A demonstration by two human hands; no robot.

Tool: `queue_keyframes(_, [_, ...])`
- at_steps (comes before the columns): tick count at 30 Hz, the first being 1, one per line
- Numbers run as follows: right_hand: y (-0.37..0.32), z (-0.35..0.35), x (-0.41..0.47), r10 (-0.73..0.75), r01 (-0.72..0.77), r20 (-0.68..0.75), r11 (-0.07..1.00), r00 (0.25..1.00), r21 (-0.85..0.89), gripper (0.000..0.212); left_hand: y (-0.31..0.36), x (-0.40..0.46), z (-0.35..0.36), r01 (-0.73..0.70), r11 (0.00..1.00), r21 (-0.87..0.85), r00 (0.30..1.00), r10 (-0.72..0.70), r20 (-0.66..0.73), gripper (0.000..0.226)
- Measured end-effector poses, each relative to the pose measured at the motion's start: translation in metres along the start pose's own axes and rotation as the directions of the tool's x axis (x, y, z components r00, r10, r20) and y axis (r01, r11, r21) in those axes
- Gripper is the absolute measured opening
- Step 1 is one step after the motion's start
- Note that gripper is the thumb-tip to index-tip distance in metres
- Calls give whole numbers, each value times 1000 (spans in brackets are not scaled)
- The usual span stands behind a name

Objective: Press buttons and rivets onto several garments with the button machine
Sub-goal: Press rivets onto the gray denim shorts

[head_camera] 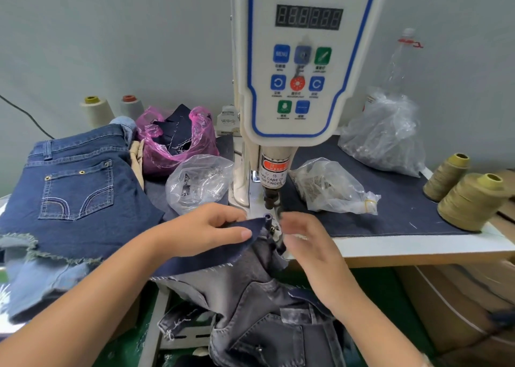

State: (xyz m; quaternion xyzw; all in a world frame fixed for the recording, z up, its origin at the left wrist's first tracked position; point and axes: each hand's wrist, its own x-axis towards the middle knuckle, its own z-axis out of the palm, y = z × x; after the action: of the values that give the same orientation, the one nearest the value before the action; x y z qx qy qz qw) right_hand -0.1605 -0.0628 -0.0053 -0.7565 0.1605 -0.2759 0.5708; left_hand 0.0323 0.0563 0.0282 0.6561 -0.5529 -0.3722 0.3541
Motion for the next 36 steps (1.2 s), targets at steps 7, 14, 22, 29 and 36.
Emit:
queue_keyframes(7, [71, -28, -77, 178, -35, 145, 740, 973, -672, 71, -5, -17, -21, -7, 991, -133, 988, -14, -157, 33])
queue_keyframes(14, [79, -21, -50, -84, -56, -212, 811, 974, -582, 19, -15, -23, -27, -31, 982, -184, 980, -6, -199, 44])
queue_keyframes(22, [71, 24, -49, -100, 3, -105, 740, 989, -673, 64, -35, -36, -37, -45, 972, -229, 931, -43, -364, 33])
queue_keyframes(29, [47, 34, -13, -87, 46, -51, 838, 995, -544, 20, -36, -39, -40, -12, 970, -241, 927, -80, -367, 34])
queue_keyframes(36, [8, 27, 9, 118, -120, 108, 993, 987, 14, 20, -35, -40, -26, 191, 839, 510, 837, 131, -531, 11])
